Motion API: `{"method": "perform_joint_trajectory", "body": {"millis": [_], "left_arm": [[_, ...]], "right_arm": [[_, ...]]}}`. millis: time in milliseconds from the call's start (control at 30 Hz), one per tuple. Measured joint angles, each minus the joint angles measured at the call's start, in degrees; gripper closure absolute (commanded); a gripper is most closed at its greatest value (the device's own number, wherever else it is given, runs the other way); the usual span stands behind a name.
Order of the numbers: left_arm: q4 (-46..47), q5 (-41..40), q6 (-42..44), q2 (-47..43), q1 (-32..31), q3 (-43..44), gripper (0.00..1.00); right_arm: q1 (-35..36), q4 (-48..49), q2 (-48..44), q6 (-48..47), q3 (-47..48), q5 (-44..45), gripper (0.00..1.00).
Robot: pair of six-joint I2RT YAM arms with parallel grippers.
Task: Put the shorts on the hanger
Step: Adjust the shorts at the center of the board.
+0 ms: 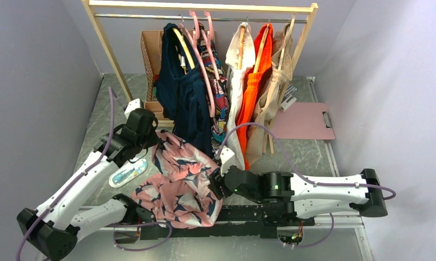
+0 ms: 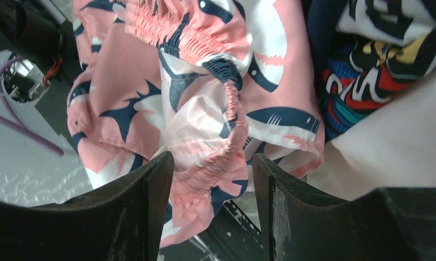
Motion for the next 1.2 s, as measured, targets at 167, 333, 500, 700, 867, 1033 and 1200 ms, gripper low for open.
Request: {"method": "perform_joint_trajectory", "body": {"millis": [167,333,500,700,867,1033,1200], "left_arm": [[2.23,3.65,1.03,1.97,6.56,-1.01,0.93],[4.70,6.75,2.05,2.75,8.11,-3.96,0.61],[4.11,9.88,5.22,0.87,8.20,-5.25,0.01],[-1.36,10.08,6.84,-6.36,8.22,-2.56,0.01],[-4.48,9.73,7.82,-13.42,8.22,1.46,0.00],[-2.69,16.74,11.23,-21.88,8.31,-0.48,0.15],[-1.20,27.30,15.04,-22.73,8.31,-6.73,0.20]], "right_arm": [[1.01,1.86,5.09,0.72,3.02,4.26,0.40],[1.49,2.08,5.29,3.17,2.47,6.14,0.37],[1.55,2.23,1.33,5.49,0.00,5.77,0.34],[1.55,3.45,-0.24,5.90,-0.50,3.32,0.33],[1.55,3.39,4.15,6.12,0.37,2.05,0.33],[1.55,3.32,8.00,7.48,0.37,2.75,0.38],[0.61,1.55,11.37,10.80,0.57,5.55,0.59]]}}
